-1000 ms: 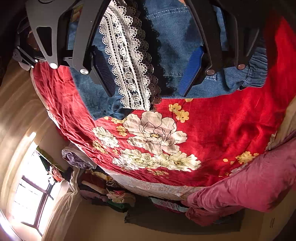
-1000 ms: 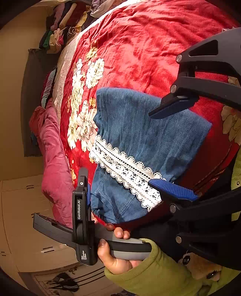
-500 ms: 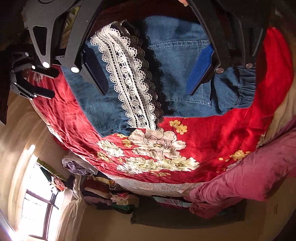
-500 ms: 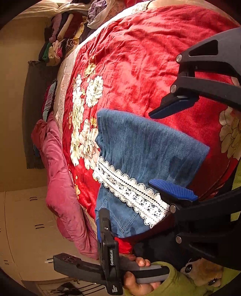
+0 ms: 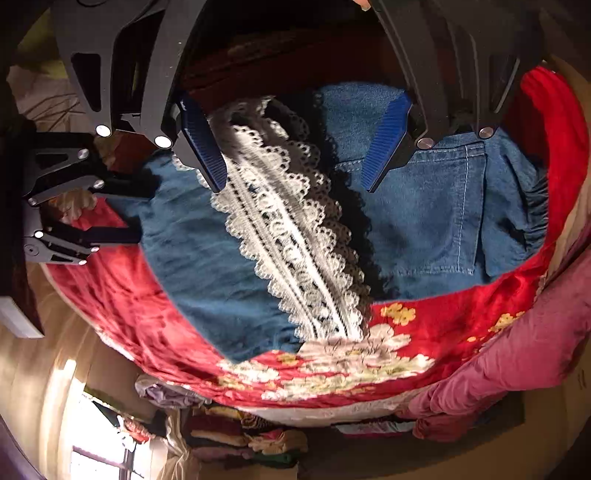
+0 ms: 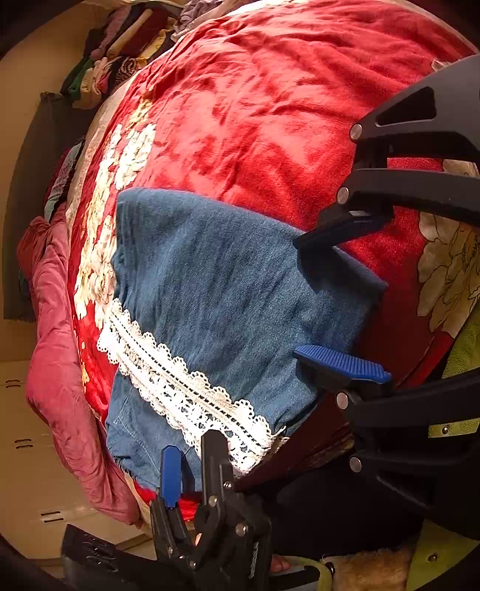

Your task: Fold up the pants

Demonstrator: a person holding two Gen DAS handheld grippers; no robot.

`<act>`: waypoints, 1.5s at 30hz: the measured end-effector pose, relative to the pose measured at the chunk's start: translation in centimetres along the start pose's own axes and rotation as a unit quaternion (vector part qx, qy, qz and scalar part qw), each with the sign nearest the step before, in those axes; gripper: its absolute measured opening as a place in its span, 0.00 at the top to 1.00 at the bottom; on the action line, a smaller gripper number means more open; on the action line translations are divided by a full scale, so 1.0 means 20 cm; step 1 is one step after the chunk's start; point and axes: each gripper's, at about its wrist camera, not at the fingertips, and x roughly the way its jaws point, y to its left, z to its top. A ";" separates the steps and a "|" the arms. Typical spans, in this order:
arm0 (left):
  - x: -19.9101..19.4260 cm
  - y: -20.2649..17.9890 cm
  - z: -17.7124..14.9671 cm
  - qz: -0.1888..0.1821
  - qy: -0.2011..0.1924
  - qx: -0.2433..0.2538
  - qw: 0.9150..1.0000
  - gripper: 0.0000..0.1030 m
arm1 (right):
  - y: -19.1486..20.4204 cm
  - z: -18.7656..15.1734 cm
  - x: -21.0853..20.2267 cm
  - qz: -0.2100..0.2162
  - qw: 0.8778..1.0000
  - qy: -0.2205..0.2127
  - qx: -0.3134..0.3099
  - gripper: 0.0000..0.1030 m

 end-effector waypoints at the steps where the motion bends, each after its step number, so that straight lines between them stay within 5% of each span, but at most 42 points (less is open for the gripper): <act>1: 0.04 0.01 -0.01 0.000 0.013 -0.003 1.000 0.33 | -0.01 -0.01 0.00 0.007 1.000 -0.003 0.009 0.50; 13: 0.00 0.05 -0.02 -0.017 -0.004 -0.021 1.000 0.31 | -0.05 0.05 -0.09 0.020 0.999 -0.031 0.024 0.49; 20: -0.01 0.08 -0.02 -0.011 -0.006 -0.035 0.999 0.31 | -0.14 0.32 -0.10 -0.005 0.997 -0.073 0.017 0.49; 29: 0.01 0.09 -0.03 -0.014 -0.001 -0.035 0.999 0.29 | -0.21 0.67 0.23 -0.019 0.999 -0.035 -0.001 0.48; 34: -0.01 0.10 -0.03 -0.018 -0.014 -0.041 0.999 0.29 | -0.34 0.67 0.44 -0.011 0.999 0.020 0.041 0.48; 39: -0.07 0.13 -0.01 -0.015 -0.040 -0.054 0.998 0.27 | -0.32 0.65 0.40 -0.009 0.999 0.006 0.045 0.45; 41: -0.09 0.14 -0.01 -0.010 -0.047 -0.054 0.997 0.27 | -0.34 0.64 0.34 0.015 0.997 -0.010 0.072 0.33; 45: -0.15 0.16 0.00 -0.001 -0.062 -0.056 0.996 0.25 | -0.36 0.62 0.20 0.026 0.994 -0.040 0.096 0.33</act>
